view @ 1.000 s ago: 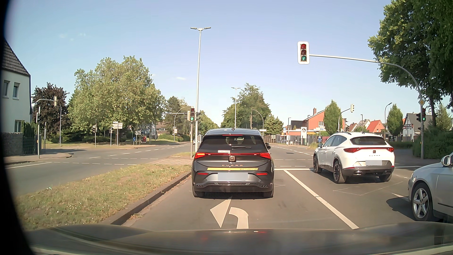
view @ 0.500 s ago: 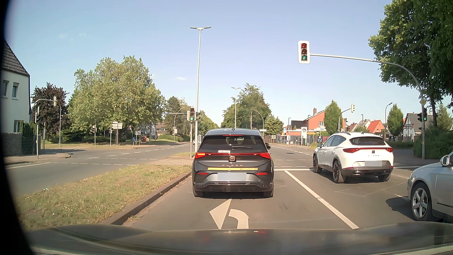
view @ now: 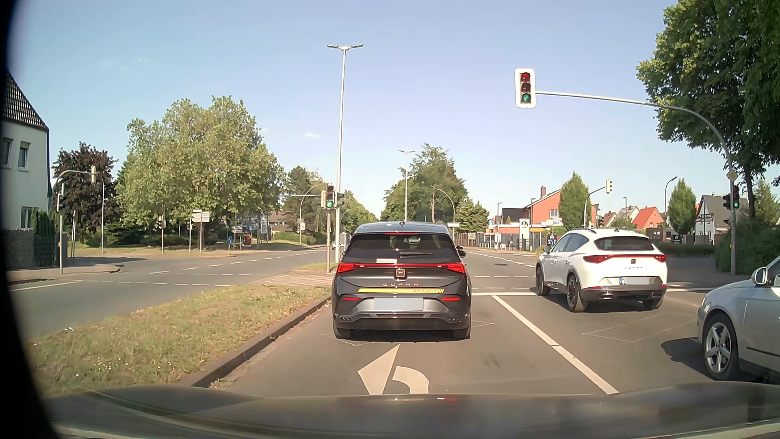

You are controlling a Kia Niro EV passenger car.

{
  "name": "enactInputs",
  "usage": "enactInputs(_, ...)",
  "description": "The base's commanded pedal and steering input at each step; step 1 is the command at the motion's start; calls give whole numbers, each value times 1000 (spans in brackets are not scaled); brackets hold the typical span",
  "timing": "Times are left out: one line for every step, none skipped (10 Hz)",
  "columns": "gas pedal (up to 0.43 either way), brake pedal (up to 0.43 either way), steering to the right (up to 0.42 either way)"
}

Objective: Follow the waypoints while adhering to traffic rules and regulations

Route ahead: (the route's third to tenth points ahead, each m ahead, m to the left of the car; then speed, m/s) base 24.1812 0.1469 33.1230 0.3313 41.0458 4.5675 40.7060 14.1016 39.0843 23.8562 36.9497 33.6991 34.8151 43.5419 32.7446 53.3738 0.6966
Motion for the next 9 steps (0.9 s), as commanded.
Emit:
enactInputs(39,6,-16)
enactInputs(59,6,-16)
enactInputs(59,6,-16)
enactInputs(59,6,-16)
enactInputs(118,6,-16)
enactInputs(138,6,-16)
enactInputs(138,6,-15)
enactInputs(138,6,-15)
enactInputs(138,6,-13)
